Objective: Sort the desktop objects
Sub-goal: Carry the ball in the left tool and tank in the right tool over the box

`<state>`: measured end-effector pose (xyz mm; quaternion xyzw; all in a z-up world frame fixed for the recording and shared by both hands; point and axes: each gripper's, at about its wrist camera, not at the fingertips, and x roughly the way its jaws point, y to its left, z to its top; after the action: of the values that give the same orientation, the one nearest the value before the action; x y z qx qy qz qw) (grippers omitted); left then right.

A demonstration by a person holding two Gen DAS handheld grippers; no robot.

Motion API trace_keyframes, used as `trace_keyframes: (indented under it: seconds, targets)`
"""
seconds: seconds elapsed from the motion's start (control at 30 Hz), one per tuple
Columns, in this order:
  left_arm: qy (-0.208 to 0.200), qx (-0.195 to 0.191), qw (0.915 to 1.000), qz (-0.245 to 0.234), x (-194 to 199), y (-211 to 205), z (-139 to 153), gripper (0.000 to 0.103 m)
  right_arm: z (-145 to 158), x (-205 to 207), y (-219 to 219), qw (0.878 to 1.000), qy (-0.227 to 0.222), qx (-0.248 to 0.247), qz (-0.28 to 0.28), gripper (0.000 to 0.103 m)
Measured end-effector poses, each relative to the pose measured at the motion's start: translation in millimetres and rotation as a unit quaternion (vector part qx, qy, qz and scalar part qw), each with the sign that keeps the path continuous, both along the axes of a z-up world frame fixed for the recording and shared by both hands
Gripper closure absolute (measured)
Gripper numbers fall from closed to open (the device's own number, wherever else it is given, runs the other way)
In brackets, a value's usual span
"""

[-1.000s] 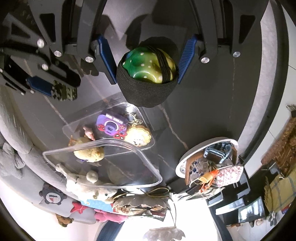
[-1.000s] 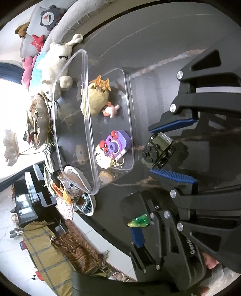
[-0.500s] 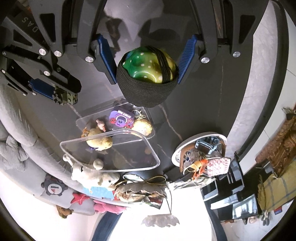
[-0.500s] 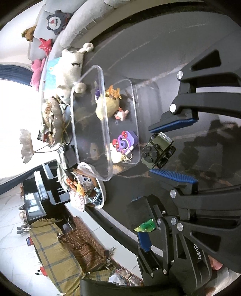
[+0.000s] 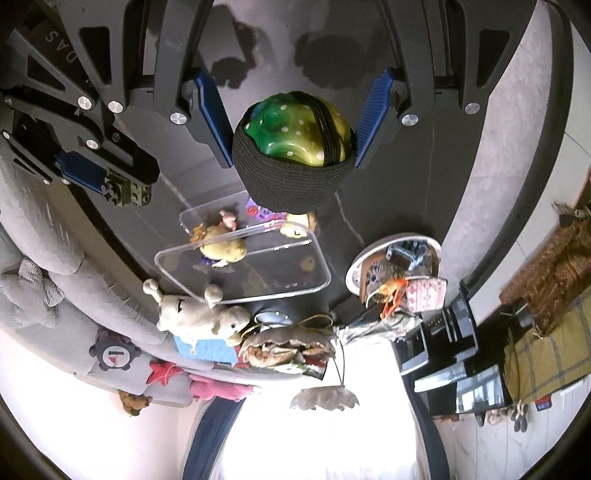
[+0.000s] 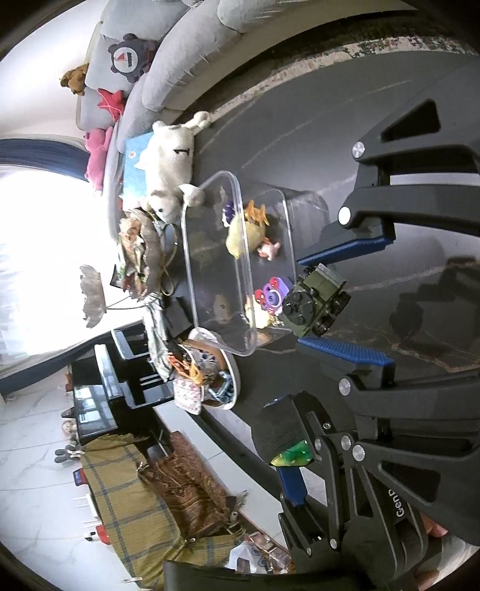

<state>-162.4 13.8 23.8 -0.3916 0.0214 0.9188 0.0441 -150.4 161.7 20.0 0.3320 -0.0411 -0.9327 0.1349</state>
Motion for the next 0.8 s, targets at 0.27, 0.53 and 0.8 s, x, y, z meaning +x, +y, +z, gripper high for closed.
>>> trace_keyframes:
  seconds: [0.27,0.53,0.8]
  targets:
    - [0.011,0.006,0.9999,-0.006,-4,10,17,0.043,20,0,8,1.000,0.023,0.006,-0.007,0.066]
    - [0.031,-0.004,0.9995,-0.010,-15,21,32,0.043,32,-11,16,0.999,0.034,0.006,-0.010,0.066]
    - [0.042,0.004,0.9991,-0.009,-34,19,43,0.043,42,-28,16,0.999,0.044,0.016,-0.006,0.066]
